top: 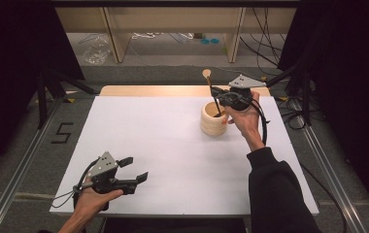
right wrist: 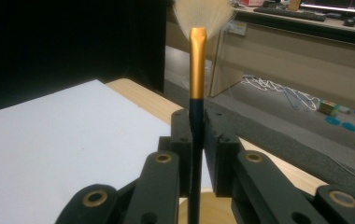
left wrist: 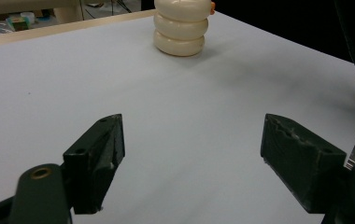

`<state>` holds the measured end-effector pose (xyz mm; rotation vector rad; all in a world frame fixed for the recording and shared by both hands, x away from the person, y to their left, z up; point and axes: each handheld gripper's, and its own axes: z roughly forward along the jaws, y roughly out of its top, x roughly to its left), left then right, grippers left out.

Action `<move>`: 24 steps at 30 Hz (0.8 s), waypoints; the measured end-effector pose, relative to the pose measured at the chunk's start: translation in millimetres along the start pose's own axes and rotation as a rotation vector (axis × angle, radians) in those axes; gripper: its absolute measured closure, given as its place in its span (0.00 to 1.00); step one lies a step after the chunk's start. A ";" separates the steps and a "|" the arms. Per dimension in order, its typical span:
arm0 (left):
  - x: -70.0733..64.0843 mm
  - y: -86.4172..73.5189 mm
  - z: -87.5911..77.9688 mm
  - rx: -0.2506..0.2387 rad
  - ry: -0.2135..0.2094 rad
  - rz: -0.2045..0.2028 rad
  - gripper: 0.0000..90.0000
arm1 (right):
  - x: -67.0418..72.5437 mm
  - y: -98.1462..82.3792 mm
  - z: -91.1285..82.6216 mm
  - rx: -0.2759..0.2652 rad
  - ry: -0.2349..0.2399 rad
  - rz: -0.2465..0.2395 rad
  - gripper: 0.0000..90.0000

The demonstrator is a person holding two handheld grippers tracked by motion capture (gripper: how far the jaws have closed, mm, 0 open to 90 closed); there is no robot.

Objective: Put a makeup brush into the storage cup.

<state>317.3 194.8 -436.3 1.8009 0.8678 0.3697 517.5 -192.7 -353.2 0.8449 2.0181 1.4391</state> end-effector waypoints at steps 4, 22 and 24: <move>-0.1 0.0 0.1 0.000 0.000 0.000 0.24 | -1.4 -0.6 2.5 -0.002 -0.004 0.005 0.93; -0.4 0.0 -0.1 0.000 -0.003 0.003 0.24 | -4.9 -4.6 14.7 0.011 -0.021 0.002 0.93; -0.2 0.0 -0.1 0.000 -0.003 0.002 0.24 | -4.5 -5.6 16.5 0.008 -0.028 0.000 0.93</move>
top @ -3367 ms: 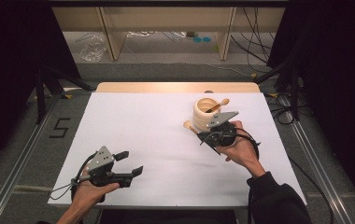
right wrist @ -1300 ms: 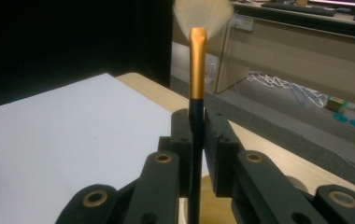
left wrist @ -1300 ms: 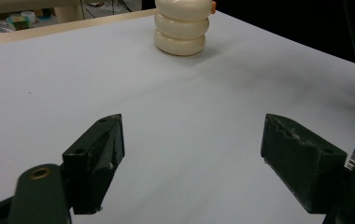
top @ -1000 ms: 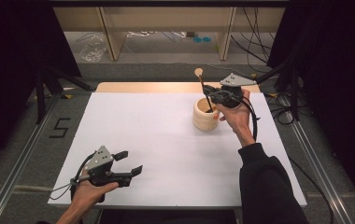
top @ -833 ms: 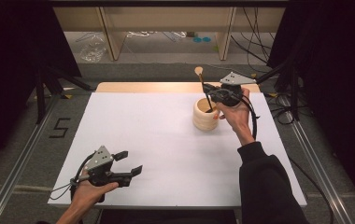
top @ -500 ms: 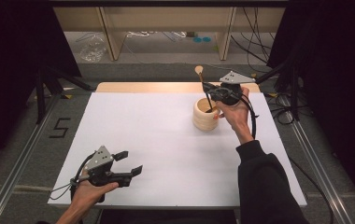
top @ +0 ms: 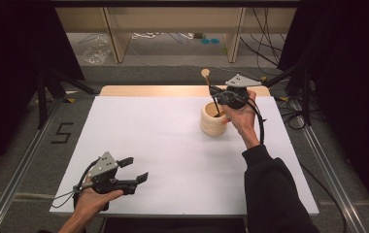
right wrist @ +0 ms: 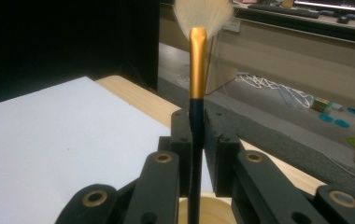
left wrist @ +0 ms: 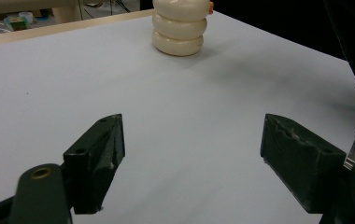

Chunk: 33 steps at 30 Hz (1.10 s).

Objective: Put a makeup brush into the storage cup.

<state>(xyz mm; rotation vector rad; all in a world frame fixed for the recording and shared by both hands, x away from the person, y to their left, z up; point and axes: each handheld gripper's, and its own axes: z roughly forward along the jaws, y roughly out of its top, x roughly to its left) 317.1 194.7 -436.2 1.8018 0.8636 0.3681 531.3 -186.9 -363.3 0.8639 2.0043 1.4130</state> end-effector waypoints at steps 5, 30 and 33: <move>-0.2 0.0 -0.2 0.002 0.002 -0.004 0.24 | -0.1 -2.2 3.5 0.009 0.001 -0.001 0.93; -0.3 0.1 -0.7 0.003 0.001 -0.006 0.24 | -0.3 -13.8 14.9 0.029 -0.022 -0.016 0.93; -0.2 0.2 -0.8 0.003 0.002 -0.006 0.24 | -0.3 -16.0 16.5 0.035 -0.025 -0.016 0.93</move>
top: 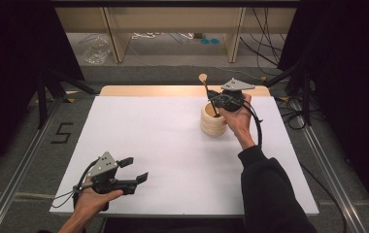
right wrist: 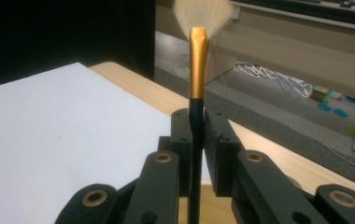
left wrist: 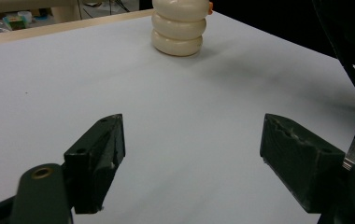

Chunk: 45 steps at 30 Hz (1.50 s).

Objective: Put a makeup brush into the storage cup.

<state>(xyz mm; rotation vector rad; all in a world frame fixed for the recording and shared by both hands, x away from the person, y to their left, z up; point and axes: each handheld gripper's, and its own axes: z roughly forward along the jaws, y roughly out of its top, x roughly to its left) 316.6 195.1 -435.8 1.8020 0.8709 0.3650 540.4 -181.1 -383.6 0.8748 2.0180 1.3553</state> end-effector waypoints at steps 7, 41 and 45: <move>0.1 0.0 0.2 -0.005 -0.005 -0.001 0.24 | 0.7 -4.5 2.0 0.015 -0.001 0.005 0.93; 0.1 0.6 -1.2 -0.009 -0.005 0.001 0.24 | 11.1 -4.5 -18.4 0.086 -0.042 0.022 0.43; 0.0 0.8 -1.3 -0.011 -0.004 0.000 0.24 | 16.5 -2.5 -25.2 0.072 -0.031 0.028 0.38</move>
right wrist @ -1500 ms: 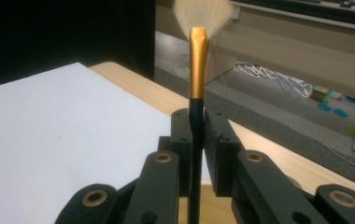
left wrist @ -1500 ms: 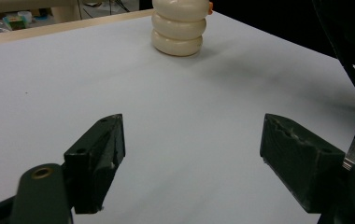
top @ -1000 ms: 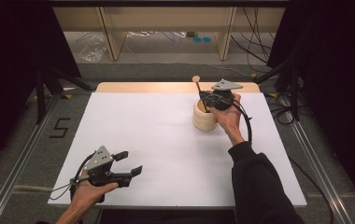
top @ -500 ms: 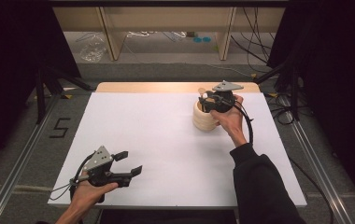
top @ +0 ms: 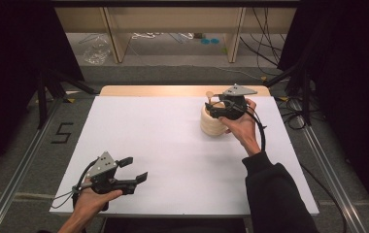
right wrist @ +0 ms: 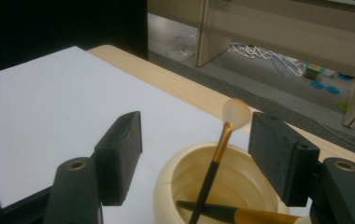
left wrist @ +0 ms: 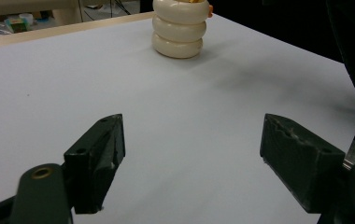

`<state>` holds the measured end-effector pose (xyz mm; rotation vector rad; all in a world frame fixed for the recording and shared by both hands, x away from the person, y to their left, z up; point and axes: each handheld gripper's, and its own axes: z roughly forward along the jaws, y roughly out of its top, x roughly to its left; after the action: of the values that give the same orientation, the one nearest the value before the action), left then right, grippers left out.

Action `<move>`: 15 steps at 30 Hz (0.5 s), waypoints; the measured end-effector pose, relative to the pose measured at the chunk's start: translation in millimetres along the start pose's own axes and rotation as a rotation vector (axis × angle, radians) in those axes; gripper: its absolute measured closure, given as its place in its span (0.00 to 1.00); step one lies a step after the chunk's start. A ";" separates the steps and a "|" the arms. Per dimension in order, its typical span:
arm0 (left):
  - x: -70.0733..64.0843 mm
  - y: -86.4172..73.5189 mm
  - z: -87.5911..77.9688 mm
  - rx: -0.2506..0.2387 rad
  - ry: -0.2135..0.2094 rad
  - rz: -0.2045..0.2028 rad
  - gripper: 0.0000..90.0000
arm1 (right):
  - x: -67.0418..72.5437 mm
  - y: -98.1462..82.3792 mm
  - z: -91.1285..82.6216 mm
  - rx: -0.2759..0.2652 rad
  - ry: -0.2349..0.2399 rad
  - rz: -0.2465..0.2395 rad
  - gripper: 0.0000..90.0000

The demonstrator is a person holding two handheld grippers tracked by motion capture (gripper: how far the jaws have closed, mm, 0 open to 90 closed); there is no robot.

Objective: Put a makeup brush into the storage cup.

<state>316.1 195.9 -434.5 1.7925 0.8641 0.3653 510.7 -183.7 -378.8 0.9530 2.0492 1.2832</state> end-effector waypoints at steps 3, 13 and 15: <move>0.1 0.0 0.2 0.001 0.000 0.004 0.24 | 4.9 -0.7 -5.9 0.006 0.010 -0.001 0.36; 0.0 0.1 -0.1 -0.002 0.002 0.001 0.24 | 14.1 -6.2 -21.8 -0.007 0.015 0.019 0.29; 0.3 0.1 -0.1 -0.002 0.003 0.004 0.24 | 14.8 -7.0 -26.3 -0.004 0.021 0.018 0.28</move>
<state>316.2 196.1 -434.4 1.7922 0.8617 0.3711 480.2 -188.1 -375.6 0.9622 2.0575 1.3115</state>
